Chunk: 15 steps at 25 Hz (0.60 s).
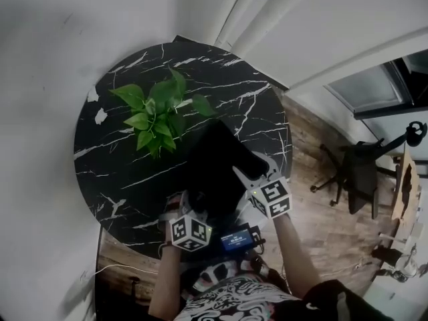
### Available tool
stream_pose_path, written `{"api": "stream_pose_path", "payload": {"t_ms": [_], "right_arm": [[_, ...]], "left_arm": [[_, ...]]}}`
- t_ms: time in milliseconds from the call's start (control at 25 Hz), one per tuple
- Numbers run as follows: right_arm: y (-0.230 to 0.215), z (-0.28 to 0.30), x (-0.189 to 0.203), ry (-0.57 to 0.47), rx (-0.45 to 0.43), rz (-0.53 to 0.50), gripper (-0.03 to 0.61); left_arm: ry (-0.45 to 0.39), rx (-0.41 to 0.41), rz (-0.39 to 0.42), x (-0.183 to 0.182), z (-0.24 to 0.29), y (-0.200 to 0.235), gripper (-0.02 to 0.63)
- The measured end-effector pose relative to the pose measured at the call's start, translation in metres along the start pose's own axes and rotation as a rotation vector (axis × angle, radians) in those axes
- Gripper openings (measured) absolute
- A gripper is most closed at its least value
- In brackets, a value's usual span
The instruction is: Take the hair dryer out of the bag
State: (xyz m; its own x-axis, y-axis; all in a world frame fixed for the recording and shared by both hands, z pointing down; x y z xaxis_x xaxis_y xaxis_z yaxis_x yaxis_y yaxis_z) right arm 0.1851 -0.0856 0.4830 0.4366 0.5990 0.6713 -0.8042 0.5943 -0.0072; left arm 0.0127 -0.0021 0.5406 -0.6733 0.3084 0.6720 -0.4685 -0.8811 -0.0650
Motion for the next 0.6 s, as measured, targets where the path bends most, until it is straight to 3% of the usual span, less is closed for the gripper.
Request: {"api": "stream_pose_path", "payload": {"t_ms": [320, 480, 600], "right_arm": [[-0.002, 0.007, 0.0, 0.008, 0.012, -0.033, 0.204], [-0.013, 0.002, -0.001, -0.016, -0.021, 0.062, 0.201], [-0.026, -0.002, -0.002, -0.051, -0.039, 0.123, 0.058]], "left_arm": [[-0.004, 0.003, 0.013, 0.001, 0.001, 0.0, 0.213], [-0.002, 0.007, 0.001, 0.0, 0.002, 0.001, 0.216], [0.0, 0.012, -0.003, 0.0, 0.003, 0.002, 0.216]]}}
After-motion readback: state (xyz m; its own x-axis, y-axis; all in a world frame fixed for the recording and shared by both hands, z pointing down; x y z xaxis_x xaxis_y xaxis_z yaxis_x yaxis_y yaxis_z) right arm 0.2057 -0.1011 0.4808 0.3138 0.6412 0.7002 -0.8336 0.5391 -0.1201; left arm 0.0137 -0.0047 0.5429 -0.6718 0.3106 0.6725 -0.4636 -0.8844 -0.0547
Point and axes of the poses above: the fingertips, and each gripper's own axes: z forward along the fingers, y to its left, x out of its underside, the point moved 8 cm from there along -z, backward along the fingers, and after that the axes turned 4 degrees about y, right-handed, at the moved point
